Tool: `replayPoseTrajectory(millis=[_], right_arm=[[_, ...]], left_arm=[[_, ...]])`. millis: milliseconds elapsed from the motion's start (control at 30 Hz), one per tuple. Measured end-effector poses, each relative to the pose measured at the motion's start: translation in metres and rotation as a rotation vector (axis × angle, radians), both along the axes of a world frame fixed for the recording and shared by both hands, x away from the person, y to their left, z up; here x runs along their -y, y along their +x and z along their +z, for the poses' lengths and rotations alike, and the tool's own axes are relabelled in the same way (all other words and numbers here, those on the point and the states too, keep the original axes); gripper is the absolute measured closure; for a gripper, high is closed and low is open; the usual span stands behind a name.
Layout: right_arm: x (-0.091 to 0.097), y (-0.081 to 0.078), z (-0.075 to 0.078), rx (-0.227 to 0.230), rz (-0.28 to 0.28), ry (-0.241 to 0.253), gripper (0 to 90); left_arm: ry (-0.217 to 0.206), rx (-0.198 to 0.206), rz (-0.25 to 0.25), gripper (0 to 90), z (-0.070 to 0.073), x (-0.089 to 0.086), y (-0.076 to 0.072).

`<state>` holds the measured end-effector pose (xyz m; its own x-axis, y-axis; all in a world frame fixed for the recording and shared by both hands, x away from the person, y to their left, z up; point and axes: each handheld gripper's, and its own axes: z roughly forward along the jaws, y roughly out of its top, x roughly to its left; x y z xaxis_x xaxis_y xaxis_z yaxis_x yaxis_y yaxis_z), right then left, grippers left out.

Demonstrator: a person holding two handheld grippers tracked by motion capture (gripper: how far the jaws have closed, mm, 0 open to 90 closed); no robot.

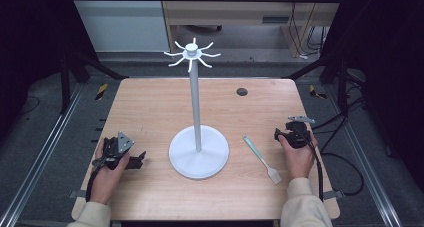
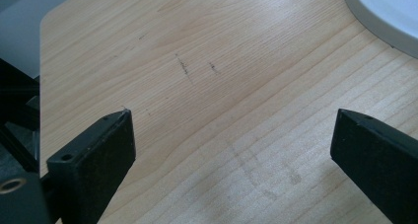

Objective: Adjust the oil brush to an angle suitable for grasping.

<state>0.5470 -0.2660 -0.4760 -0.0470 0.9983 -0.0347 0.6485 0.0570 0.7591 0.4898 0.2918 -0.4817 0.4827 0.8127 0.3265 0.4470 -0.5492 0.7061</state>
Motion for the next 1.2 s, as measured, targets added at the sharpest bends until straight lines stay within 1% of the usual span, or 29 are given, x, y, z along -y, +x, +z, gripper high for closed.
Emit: replayPoseTrajectory(millis=[133, 200, 233, 267, 300, 333, 433, 467, 533, 567, 667, 767, 833, 900, 967, 1000, 1033, 1067, 1100, 1200], right_arm=[[-0.006, -0.001, 0.001, 0.002, 0.026, -0.002, 38.0], [-0.007, -0.002, 0.003, 0.005, 0.041, -0.014, 41.2], [-0.008, -0.001, 0.004, -0.013, 0.044, -0.015, 41.6], [-0.01, -0.001, 0.006, -0.02, 0.052, -0.022, 44.2], [-0.014, -0.002, 0.007, -0.013, 0.063, -0.03, 46.8], [-0.017, -0.002, 0.008, -0.015, 0.082, -0.033, 49.9], [-0.031, -0.002, 0.011, -0.006, 0.152, -0.085, 58.1], [-0.034, -0.003, 0.012, -0.001, 0.161, -0.085, 61.4], [-0.042, -0.002, 0.015, -0.02, 0.204, -0.096, 69.0], [-0.046, -0.003, 0.015, -0.022, 0.23, -0.101, 73.1], [-0.055, -0.005, 0.016, -0.027, 0.276, -0.11, 80.0], [-0.061, -0.005, 0.015, -0.048, 0.304, -0.092, 85.7], [-0.064, -0.004, 0.012, -0.065, 0.323, -0.068, 88.8], [-0.067, -0.003, 0.008, -0.085, 0.344, -0.069, 90.0], [-0.07, -0.002, 0.006, -0.108, 0.353, -0.062, 90.0], [-0.071, -0.002, 0.005, -0.123, 0.355, -0.044, 90.0], [-0.071, -0.002, 0.004, -0.134, 0.357, -0.011, 90.0], [-0.072, -0.002, 0.003, -0.139, 0.36, 0.005, 90.0], [-0.073, -0.002, 0.002, -0.144, 0.364, 0.006, 90.0], [-0.077, -0.001, 0.0, -0.162, 0.367, -0.009, 90.0]], left_arm=[[0.007, 0.0, -0.005, 2.8, 0.0, 0.001, 0.0], [0.01, 0.001, -0.006, 2.8, 0.0, 0.001, 0.0], [0.01, 0.001, -0.006, 2.8, 0.0, 0.001, 0.0], [0.006, 0.002, -0.004, 2.8, 0.0, 0.001, 0.0], [0.005, 0.004, -0.004, 2.8, 0.001, 0.001, 0.0], [0.005, 0.004, -0.005, 2.8, 0.001, 0.001, 0.0], [0.011, 0.004, -0.008, 2.8, 0.001, 0.001, -0.001], [0.011, 0.005, -0.007, 2.8, 0.001, 0.001, -0.001], [0.009, 0.006, -0.007, 2.8, 0.001, 0.001, -0.001], [0.008, 0.009, -0.004, 2.8, 0.001, 0.001, -0.001], [0.008, 0.009, -0.003, 2.8, 0.001, 0.0, 0.0], [0.008, 0.008, -0.005, 2.8, 0.001, 0.0, -0.001], [0.013, 0.002, -0.008, 2.8, 0.001, 0.001, -0.001], [0.016, 0.003, -0.009, 2.8, 0.001, 0.001, -0.001], [0.017, 0.003, -0.01, 2.8, 0.001, 0.001, -0.001], [0.017, 0.002, -0.011, 2.8, 0.001, 0.001, -0.001], [0.017, 0.004, -0.01, 2.8, 0.001, 0.001, -0.001], [0.017, 0.003, -0.011, 2.8, 0.001, 0.001, -0.001], [0.017, 0.001, -0.011, 2.8, 0.001, 0.001, -0.001], [0.015, 0.002, -0.01, 2.8, 0.001, 0.001, -0.001]])
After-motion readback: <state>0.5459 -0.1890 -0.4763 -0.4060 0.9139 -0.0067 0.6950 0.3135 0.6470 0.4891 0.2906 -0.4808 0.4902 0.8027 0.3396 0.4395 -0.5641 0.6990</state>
